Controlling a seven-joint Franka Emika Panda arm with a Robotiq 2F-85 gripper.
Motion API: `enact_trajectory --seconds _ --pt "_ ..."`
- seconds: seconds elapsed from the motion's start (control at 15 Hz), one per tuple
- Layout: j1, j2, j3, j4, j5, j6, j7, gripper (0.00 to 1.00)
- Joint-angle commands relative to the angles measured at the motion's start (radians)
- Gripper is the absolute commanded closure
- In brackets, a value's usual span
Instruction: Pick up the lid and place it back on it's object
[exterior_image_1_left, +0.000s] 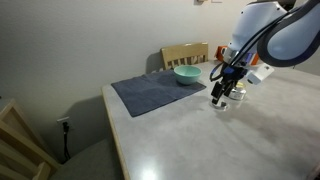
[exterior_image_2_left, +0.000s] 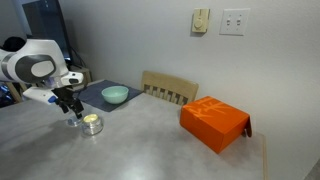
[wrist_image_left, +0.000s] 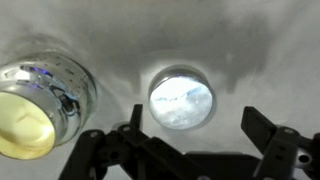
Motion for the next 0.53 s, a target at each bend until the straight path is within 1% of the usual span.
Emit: enact_trajectory --seconds 0.0,0.13,0.47 --pt "0.002 0.010 -0.021 -0.001 0.009 0.006 0.015 0.00" --pt "0.004 0.023 -0.030 0.009 0.006 -0.004 0.023 0.00" --pt "0.005 0.090 -0.026 0.048 0.007 -0.031 0.010 0.00"
